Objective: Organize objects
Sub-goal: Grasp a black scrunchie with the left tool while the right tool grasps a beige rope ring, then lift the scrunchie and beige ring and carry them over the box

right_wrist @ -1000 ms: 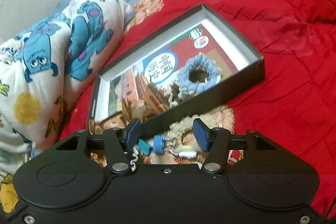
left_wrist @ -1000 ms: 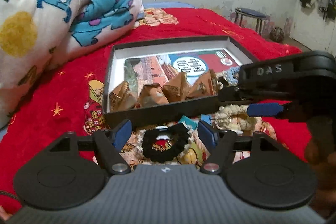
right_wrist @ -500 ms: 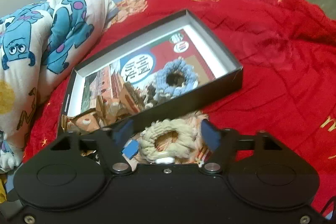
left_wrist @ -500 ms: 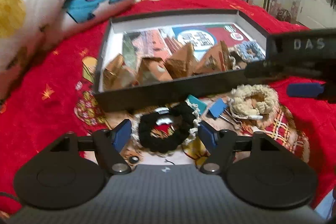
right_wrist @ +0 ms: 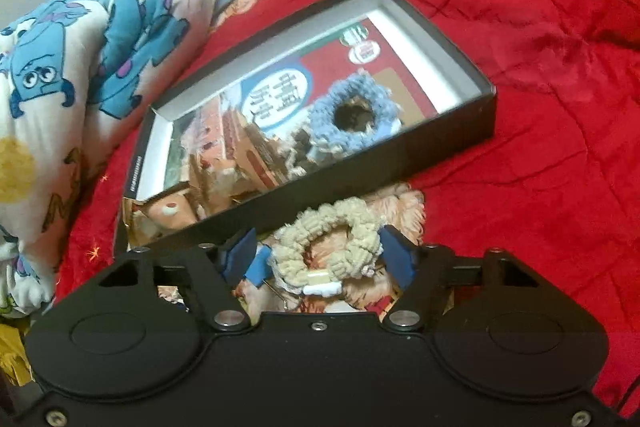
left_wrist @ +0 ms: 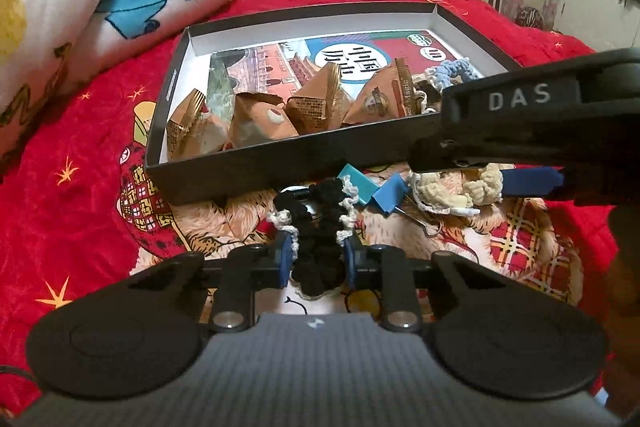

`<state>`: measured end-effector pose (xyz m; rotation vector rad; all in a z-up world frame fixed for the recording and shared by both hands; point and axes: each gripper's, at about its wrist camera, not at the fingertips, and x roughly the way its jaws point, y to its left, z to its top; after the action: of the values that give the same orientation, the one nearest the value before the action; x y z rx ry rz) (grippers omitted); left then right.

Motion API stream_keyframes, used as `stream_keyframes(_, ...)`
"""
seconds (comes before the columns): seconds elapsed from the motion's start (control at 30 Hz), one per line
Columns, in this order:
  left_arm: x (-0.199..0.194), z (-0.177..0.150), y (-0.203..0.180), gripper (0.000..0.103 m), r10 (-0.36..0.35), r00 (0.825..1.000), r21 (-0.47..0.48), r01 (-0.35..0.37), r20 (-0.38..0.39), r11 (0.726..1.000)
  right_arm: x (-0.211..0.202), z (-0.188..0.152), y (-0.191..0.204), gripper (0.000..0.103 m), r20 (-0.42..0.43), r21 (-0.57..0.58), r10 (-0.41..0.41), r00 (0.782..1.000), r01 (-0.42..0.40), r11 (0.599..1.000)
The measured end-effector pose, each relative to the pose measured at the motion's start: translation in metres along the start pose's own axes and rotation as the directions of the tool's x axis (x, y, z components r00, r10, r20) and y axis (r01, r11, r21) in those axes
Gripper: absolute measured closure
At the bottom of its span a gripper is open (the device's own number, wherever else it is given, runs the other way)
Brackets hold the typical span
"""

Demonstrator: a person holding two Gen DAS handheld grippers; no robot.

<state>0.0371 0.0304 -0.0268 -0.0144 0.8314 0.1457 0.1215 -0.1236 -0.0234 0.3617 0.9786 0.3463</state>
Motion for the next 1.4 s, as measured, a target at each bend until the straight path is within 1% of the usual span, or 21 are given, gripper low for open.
stream_keyframes(0.1, 0.001, 0.001, -0.001, 0.071, 0.009, 1.0, 0.003, -0.009, 0.005, 1.0, 0.006, 0.002, -0.002, 0.042, -0.001, 0.015, 0.011, 1.0, -0.011, 1.0)
stream_keyframes(0.13, 0.002, 0.001, -0.001, 0.07, 0.014, 1.0, 0.005, -0.014, 0.006, 1.0, 0.009, 0.004, -0.004, 0.042, -0.009, 0.016, 0.028, 1.0, -0.028, 0.999)
stream_keyframes(0.23, 0.004, 0.002, 0.001, 0.069, 0.016, 1.0, 0.003, -0.016, 0.004, 1.0, 0.017, 0.009, -0.004, 0.042, -0.026, 0.011, 0.044, 0.999, -0.044, 0.999)
stream_keyframes(0.33, 0.005, 0.003, 0.002, 0.07, 0.01, 1.0, -0.007, -0.01, -0.002, 1.0, 0.022, 0.009, 0.003, 0.044, -0.033, -0.046, 0.017, 0.999, -0.019, 0.999)
stream_keyframes(0.4, 0.005, 0.003, 0.003, 0.07, 0.007, 1.0, -0.013, -0.007, -0.004, 1.0, 0.023, 0.006, 0.009, 0.053, -0.024, -0.084, -0.019, 1.0, 0.017, 0.996)
stream_keyframes(0.43, 0.005, 0.003, 0.003, 0.07, 0.007, 1.0, -0.015, -0.007, -0.005, 1.0, 0.023, 0.005, 0.012, 0.055, -0.02, -0.098, -0.032, 0.999, 0.03, 0.995)
stream_keyframes(0.47, 0.005, 0.003, 0.003, 0.07, 0.007, 1.0, -0.016, -0.007, -0.004, 1.0, 0.024, 0.005, 0.013, 0.059, -0.013, -0.102, -0.036, 0.999, 0.035, 0.994)
stream_keyframes(0.5, 0.006, 0.003, 0.004, 0.071, 0.008, 1.0, -0.017, -0.008, -0.002, 1.0, 0.023, 0.005, 0.012, 0.069, -0.009, -0.097, -0.039, 0.999, 0.038, 0.995)
stream_keyframes(0.57, 0.004, 0.004, 0.005, 0.071, 0.014, 1.0, -0.029, -0.014, 0.005, 0.999, 0.024, 0.005, 0.01, 0.076, 0.0, -0.077, -0.049, 0.999, 0.049, 0.996)
stream_keyframes(0.67, 0.004, 0.005, 0.008, 0.073, 0.027, 1.0, -0.044, -0.027, 0.007, 0.999, 0.022, 0.006, 0.008, 0.081, 0.001, -0.057, -0.036, 0.999, 0.036, 0.998)
stream_keyframes(0.8, 0.004, 0.007, 0.01, 0.077, 0.02, 1.0, -0.054, -0.021, -0.004, 0.998, 0.019, 0.006, 0.007, 0.087, 0.012, -0.04, -0.03, 0.999, 0.03, 0.999)
stream_keyframes(1.0, 0.004, 0.006, 0.01, 0.077, 0.023, 1.0, -0.048, -0.023, -0.002, 0.999, 0.009, 0.012, -0.004, 0.088, 0.044, 0.023, -0.02, 0.999, 0.019, 1.0)
stream_keyframes(1.17, 0.004, 0.007, 0.01, 0.077, 0.022, 1.0, -0.05, -0.022, -0.002, 0.998, 0.007, 0.012, -0.002, 0.088, 0.055, 0.012, -0.027, 0.998, 0.027, 1.0)
stream_keyframes(1.4, 0.004, 0.007, 0.01, 0.077, 0.026, 1.0, -0.05, -0.026, 0.0, 0.998, 0.002, 0.012, 0.001, 0.088, 0.073, 0.016, -0.018, 0.997, 0.017, 1.0)
